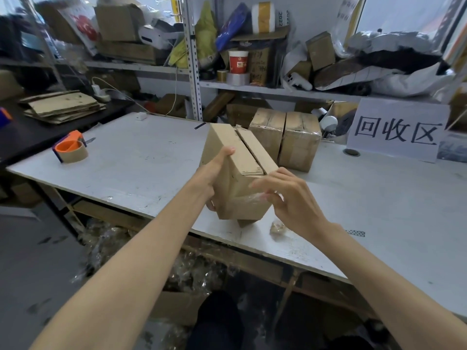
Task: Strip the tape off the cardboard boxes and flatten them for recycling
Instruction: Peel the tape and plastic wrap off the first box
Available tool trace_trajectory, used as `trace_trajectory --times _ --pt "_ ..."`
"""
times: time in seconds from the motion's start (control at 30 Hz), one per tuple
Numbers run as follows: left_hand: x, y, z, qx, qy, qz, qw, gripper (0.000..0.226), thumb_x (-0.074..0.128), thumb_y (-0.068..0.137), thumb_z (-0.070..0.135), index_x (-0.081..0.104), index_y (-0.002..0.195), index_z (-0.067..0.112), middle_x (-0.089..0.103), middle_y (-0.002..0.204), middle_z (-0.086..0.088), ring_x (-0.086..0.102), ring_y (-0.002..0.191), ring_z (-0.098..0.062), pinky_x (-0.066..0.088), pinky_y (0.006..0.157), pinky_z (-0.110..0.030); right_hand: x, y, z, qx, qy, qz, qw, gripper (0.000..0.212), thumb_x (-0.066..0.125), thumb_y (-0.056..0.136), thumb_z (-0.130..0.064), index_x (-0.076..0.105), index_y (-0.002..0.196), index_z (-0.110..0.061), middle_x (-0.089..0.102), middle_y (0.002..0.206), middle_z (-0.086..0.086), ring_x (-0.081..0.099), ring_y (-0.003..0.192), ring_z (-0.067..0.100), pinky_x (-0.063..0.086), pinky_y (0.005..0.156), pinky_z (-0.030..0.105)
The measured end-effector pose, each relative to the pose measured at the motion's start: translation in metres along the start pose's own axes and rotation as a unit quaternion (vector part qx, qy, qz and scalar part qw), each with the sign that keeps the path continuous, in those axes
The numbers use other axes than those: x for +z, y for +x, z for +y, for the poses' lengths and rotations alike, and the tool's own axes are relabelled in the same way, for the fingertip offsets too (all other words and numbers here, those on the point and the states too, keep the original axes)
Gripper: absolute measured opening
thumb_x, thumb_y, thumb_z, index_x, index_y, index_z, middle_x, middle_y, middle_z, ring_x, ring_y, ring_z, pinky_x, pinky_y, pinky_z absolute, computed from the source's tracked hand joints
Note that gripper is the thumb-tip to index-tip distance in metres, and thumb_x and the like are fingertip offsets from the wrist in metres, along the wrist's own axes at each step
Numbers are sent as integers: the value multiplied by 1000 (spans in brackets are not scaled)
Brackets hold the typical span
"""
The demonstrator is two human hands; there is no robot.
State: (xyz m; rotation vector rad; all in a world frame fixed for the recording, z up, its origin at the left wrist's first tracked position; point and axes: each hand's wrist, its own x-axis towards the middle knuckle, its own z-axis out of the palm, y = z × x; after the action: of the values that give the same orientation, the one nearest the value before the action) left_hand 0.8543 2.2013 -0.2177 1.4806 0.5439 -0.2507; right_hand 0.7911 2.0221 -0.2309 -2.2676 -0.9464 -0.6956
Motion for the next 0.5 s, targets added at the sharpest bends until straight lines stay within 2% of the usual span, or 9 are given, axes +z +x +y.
trace_trajectory --times 0.07,0.1,0.2,0.23,0.3,0.37,0.43,0.5 --pt "-5 1 0 -14 7 -20 1000 75 70 67 69 43 119 21 56 98 -10 50 88 -32 39 95 -63 -3 -1 2 21 23 -4 999 26 60 76 19 71 78 -5 61 76 -1 50 78 15 41 68 18" --pt "-7 2 0 -20 11 -30 999 75 69 68 69 44 120 21 56 99 -10 50 89 -33 40 97 -64 -6 -2 5 47 43 7 998 28 59 75 21 70 74 -5 62 75 1 50 78 16 41 68 19" --pt "-11 2 -2 -26 31 -58 998 84 67 70 70 43 133 19 54 112 -13 50 108 -39 39 98 -69 -14 -1 11 108 72 40 991 24 61 78 16 66 75 -7 62 76 1 52 79 17 42 68 26" --pt "-9 1 -4 -16 40 -63 997 84 67 72 68 42 136 20 54 113 -13 48 111 -40 38 97 -71 -13 -1 11 120 63 42 990 18 65 79 10 66 76 -8 61 76 -1 50 80 16 40 69 23" --pt "-3 0 -8 21 45 -60 997 79 65 78 62 40 140 20 55 118 -12 47 111 -40 38 96 -73 -9 -2 11 144 32 43 988 12 77 77 -11 64 77 -11 60 78 -2 48 83 13 37 72 15" --pt "5 1 -11 81 49 -27 995 74 66 85 49 36 146 21 51 136 -11 52 106 -34 47 90 -63 -4 -3 13 174 14 27 984 24 83 71 -18 60 76 -10 59 81 1 52 79 15 40 70 15" --pt "12 3 -12 149 98 5 984 86 69 85 40 20 154 31 41 148 -10 53 114 -33 50 91 -56 -2 -3 16 171 3 19 985 24 82 70 -7 58 74 -9 57 81 4 57 75 20 46 68 24" --pt "21 3 -14 191 165 1 968 103 75 79 48 7 155 39 30 150 -13 44 129 -40 43 105 -57 -1 -2 19 155 -3 28 987 22 76 69 4 58 74 -8 57 80 4 58 73 20 49 69 30"
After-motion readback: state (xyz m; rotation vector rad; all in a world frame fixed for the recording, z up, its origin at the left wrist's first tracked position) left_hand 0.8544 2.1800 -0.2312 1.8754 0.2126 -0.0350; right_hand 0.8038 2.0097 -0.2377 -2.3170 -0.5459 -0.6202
